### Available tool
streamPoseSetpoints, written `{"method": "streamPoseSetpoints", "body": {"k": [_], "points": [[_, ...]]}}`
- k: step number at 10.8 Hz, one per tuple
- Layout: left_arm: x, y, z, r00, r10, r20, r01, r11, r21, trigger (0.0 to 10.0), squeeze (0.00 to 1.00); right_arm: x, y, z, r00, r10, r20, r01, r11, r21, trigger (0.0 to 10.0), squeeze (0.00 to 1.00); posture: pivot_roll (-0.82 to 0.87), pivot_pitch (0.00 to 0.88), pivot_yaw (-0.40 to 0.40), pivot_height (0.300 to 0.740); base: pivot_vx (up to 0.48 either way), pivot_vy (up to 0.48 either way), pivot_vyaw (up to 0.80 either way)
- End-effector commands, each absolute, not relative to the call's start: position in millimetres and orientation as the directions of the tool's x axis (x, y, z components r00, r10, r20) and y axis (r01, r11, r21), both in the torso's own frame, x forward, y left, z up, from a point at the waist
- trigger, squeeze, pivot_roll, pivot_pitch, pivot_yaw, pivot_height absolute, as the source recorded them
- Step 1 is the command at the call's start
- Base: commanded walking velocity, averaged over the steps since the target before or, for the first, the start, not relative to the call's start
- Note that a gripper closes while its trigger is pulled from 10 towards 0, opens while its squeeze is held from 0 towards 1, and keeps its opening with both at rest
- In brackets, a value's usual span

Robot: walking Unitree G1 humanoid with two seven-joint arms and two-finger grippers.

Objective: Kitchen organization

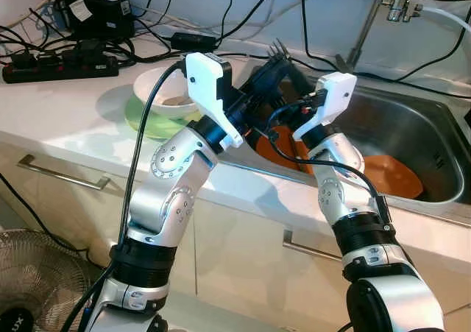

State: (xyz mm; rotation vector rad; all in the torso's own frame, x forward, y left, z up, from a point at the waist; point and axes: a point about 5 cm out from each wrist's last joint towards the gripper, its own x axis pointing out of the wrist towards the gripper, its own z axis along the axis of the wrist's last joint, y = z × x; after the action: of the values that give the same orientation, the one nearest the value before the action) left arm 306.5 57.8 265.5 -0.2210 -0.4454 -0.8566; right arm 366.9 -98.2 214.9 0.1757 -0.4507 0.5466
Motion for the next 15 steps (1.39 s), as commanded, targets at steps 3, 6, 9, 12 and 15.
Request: {"method": "streamPoseSetpoints", "body": {"k": [3, 6, 9, 12, 15], "points": [[307.1, 56.8, 262.7, 0.576, -0.684, 0.449, 0.767, 0.641, -0.007, 10.0, 0.00, 366.5, -103.5, 219.2, 0.760, 0.445, 0.473, -0.526, 0.849, 0.047, 0.0, 0.00, 0.24, 0.022, -0.053, 0.740, 0.000, 0.000, 0.00], [306.0, 55.2, 262.2, 0.577, -0.684, 0.446, 0.766, 0.642, -0.006, 10.0, 0.00, 365.9, -104.0, 219.2, 0.758, 0.446, 0.475, -0.527, 0.849, 0.044, 0.0, 0.00, 0.24, 0.023, -0.053, 0.740, 0.000, 0.000, 0.00], [305.8, 55.2, 261.7, 0.580, -0.684, 0.442, 0.764, 0.645, -0.004, 10.0, 0.00, 366.0, -104.8, 219.6, 0.760, 0.440, 0.478, -0.522, 0.851, 0.046, 0.0, 0.00, 0.24, 0.023, -0.053, 0.740, 0.000, 0.000, 0.00], [306.4, 55.7, 260.2, 0.584, -0.684, 0.437, 0.761, 0.649, -0.002, 10.0, 0.00, 366.5, -105.6, 219.1, 0.764, 0.436, 0.476, -0.517, 0.855, 0.047, 0.0, 0.00, 0.24, 0.022, -0.054, 0.740, 0.000, 0.000, 0.00], [307.6, 58.2, 256.7, 0.604, -0.676, 0.422, 0.747, 0.665, -0.005, 10.0, 1.00, 367.1, -106.3, 216.7, 0.770, 0.433, 0.469, -0.512, 0.857, 0.050, 0.0, 0.00, 0.24, 0.020, -0.053, 0.740, 0.000, 0.000, 0.00]]}}
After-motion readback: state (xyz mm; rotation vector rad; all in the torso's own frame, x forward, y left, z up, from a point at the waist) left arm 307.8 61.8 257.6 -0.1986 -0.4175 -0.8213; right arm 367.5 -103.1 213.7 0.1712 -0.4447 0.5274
